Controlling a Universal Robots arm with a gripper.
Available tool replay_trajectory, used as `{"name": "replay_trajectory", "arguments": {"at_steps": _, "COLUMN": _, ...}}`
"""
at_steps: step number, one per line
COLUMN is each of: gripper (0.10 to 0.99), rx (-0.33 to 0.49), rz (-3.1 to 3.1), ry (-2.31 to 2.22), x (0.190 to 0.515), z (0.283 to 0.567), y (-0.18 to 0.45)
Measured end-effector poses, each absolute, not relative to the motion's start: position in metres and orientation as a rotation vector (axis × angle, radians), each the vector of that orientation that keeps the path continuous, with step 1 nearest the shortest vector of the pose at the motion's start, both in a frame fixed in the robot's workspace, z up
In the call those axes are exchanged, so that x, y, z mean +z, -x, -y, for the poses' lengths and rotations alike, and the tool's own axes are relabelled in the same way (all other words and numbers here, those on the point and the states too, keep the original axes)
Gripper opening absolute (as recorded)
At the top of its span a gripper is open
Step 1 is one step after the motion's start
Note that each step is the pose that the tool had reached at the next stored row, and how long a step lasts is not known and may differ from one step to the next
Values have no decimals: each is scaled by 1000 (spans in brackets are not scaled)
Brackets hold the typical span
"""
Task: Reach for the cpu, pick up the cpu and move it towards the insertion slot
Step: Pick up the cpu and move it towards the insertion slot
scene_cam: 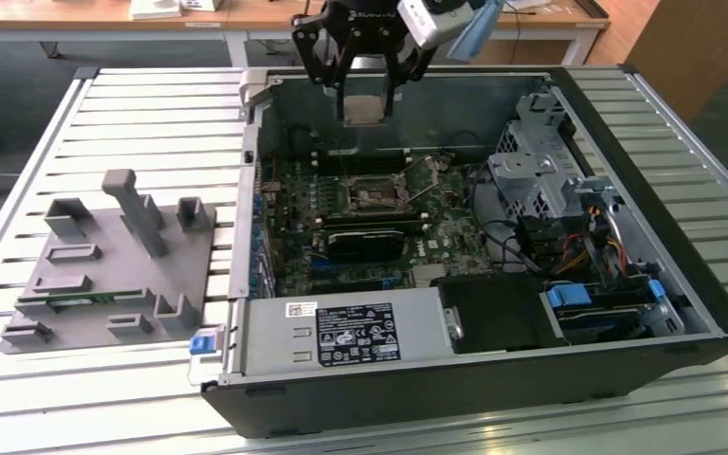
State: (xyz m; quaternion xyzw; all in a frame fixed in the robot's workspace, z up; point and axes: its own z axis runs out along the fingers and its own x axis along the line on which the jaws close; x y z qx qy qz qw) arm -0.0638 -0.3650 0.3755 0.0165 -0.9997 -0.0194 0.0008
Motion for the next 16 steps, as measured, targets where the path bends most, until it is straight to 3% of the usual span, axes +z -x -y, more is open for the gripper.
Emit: {"name": "replay_trajectory", "arguments": {"at_steps": 16, "gripper": 545, "rx": -62, "rz": 3139, "ry": -52, "x": 374, "z": 336, "y": 34}}
